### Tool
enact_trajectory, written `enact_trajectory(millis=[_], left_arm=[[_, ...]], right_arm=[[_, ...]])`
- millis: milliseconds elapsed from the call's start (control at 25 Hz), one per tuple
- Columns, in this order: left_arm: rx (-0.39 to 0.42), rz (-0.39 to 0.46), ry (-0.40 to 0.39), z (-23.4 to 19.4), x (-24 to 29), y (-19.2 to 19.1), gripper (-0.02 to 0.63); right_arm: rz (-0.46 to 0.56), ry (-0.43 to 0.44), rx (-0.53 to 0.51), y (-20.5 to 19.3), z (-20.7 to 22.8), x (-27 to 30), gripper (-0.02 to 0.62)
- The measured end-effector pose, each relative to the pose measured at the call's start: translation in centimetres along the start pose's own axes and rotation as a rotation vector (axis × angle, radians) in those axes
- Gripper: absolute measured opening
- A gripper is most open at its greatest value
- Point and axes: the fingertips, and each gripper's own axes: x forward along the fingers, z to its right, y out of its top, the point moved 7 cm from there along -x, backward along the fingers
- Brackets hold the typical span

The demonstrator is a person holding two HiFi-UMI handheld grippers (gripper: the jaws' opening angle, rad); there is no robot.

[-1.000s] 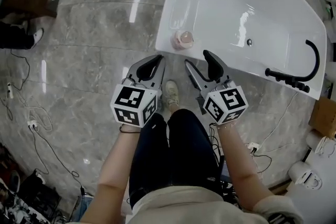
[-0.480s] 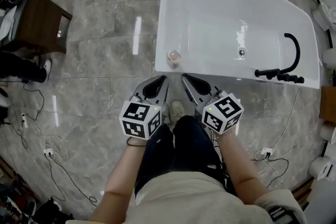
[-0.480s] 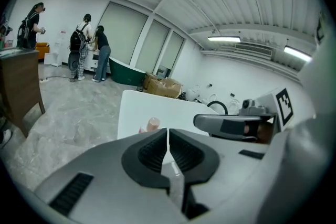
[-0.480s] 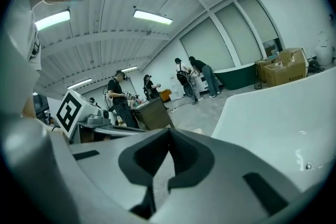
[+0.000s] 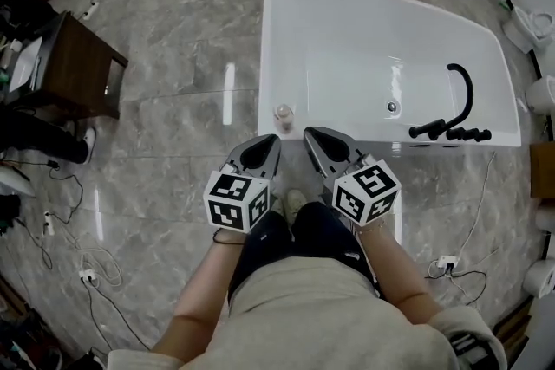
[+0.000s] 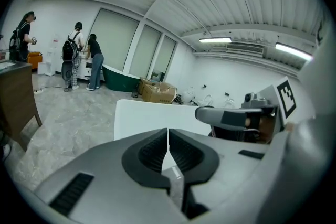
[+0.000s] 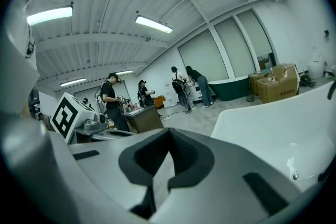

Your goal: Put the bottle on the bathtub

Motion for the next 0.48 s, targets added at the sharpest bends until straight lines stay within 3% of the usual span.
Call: enact_trajectory(millis=[320,480], left_arm=[[-0.012,0.075,-0.016,1.3,-2.1,1.3,0.012],[0.011,0.06,0.012,1.8,-2.8,0.9,0.012]], right_arm=[[0.009,-0.022,-0.038,1.4,-2.2,-1.7,-0.002],[0.01,-0.039,-0.055,1.4,-2.6,-2.4,-0.002]])
